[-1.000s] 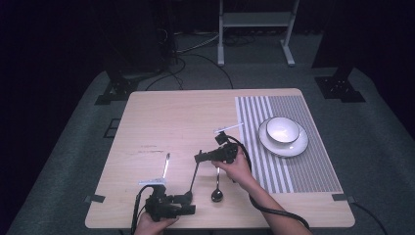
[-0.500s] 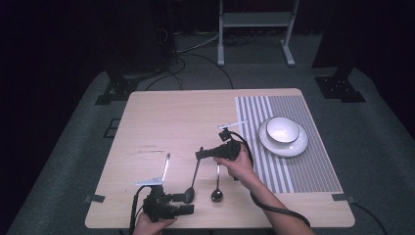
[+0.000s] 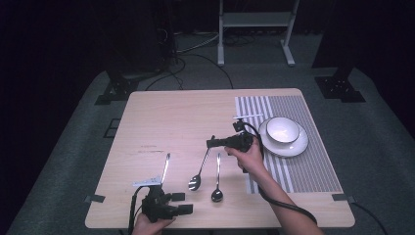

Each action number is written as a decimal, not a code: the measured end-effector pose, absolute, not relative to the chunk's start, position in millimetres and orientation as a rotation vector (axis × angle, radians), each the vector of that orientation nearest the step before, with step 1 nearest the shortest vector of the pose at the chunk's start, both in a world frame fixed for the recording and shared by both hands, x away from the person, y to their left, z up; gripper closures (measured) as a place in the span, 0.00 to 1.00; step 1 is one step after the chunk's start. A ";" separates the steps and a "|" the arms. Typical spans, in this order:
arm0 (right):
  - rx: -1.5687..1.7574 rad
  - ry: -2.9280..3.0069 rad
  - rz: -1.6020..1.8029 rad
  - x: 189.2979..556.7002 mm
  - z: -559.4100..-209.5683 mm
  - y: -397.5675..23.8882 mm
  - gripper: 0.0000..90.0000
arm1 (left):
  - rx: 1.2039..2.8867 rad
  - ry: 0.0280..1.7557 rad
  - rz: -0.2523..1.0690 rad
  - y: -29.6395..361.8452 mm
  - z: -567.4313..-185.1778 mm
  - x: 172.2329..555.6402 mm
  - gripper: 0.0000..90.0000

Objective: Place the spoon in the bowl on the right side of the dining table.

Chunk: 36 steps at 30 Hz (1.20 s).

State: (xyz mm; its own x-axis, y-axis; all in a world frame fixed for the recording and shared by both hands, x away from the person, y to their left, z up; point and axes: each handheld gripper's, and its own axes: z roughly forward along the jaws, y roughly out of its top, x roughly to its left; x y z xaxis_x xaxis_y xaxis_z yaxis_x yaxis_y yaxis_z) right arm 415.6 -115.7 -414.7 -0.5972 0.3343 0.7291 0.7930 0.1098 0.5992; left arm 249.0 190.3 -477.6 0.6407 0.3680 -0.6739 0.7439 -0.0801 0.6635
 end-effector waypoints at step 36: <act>-1.369 -1.950 -1.644 426.0 -372.0 -223.6 0.98 | 1.703 0.910 -0.386 189.6 -478.4 249.2 0.05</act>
State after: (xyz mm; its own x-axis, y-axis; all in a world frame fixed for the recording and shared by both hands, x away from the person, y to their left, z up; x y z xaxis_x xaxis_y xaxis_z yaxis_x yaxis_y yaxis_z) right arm 426.0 -223.6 -372.0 -0.5289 0.4886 0.6939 0.7665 -0.0760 0.6378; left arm 249.2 189.6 -478.4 0.6503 0.3744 -0.6611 0.7353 -0.0916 0.6715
